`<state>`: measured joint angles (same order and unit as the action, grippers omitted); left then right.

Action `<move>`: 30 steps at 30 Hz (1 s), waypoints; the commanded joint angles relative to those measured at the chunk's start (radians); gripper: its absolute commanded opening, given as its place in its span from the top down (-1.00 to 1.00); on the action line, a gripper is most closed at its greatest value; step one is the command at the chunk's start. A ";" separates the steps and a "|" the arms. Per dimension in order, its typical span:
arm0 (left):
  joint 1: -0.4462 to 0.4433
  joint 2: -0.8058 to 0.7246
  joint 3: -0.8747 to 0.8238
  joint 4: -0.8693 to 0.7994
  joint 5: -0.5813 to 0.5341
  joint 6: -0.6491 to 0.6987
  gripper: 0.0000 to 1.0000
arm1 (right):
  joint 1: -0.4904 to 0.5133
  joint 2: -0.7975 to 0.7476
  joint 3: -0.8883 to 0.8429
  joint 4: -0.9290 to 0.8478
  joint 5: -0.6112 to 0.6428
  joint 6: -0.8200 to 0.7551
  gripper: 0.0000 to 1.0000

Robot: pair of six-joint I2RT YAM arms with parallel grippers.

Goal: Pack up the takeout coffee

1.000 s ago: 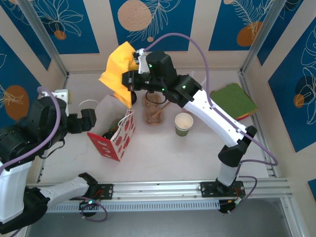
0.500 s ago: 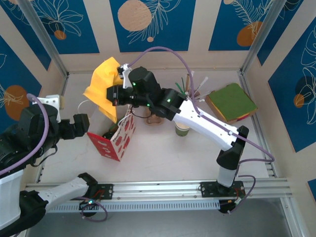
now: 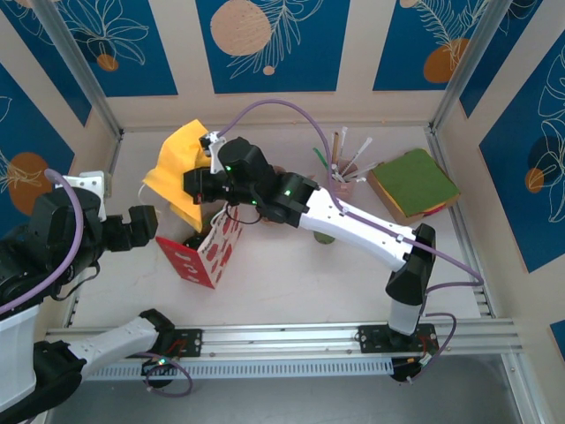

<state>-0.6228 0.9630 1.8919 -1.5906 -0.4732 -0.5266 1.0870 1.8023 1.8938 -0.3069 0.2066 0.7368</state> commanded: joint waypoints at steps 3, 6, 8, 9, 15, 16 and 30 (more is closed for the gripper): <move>0.011 -0.009 0.018 -0.024 -0.006 -0.010 -1.00 | 0.013 0.033 -0.012 0.037 0.024 -0.047 1.00; 0.010 -0.009 0.018 -0.025 -0.008 -0.009 -1.00 | 0.020 0.041 -0.019 0.039 0.039 -0.068 1.00; 0.010 -0.009 0.018 -0.024 -0.005 -0.005 -1.00 | 0.020 0.044 -0.025 0.040 0.037 -0.068 1.00; 0.010 -0.008 0.018 -0.025 -0.005 -0.005 -1.00 | 0.020 0.041 -0.030 0.043 0.036 -0.072 1.00; 0.010 -0.007 0.016 -0.022 -0.007 0.002 -1.00 | 0.019 0.036 -0.060 0.061 0.037 -0.076 0.97; 0.010 -0.007 0.016 -0.020 -0.004 0.003 -1.00 | 0.020 0.038 -0.063 0.060 0.037 -0.076 0.97; 0.011 -0.007 0.007 -0.011 0.000 0.011 -1.00 | 0.020 0.042 -0.061 0.008 0.046 -0.074 0.12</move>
<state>-0.6228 0.9630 1.8919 -1.5906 -0.4728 -0.5228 1.1004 1.8385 1.8172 -0.2844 0.2356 0.6651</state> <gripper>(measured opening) 0.998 0.433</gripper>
